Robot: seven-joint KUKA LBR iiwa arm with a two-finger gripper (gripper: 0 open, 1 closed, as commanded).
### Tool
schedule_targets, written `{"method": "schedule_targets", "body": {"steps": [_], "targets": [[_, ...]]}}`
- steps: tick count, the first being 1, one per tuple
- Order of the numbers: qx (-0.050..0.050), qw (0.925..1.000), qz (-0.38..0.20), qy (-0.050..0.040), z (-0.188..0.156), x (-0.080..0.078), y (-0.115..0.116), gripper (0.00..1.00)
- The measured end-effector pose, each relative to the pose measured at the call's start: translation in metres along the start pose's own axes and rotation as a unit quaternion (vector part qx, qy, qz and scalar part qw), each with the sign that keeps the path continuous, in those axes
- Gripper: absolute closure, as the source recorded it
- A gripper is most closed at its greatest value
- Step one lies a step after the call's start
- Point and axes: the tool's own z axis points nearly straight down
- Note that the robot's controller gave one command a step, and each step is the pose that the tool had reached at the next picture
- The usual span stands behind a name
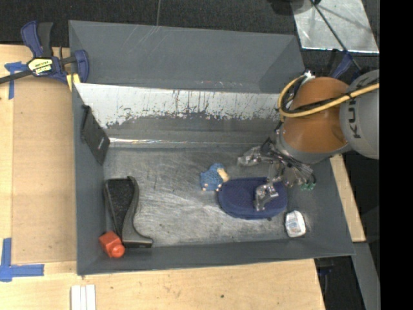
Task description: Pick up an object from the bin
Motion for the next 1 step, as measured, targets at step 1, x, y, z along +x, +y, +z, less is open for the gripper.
{"method": "schedule_targets", "body": {"steps": [1], "targets": [[0.000, 1.0000, 0.000, -0.0005, -0.0044, -0.0028, -0.0006, 0.00]]}}
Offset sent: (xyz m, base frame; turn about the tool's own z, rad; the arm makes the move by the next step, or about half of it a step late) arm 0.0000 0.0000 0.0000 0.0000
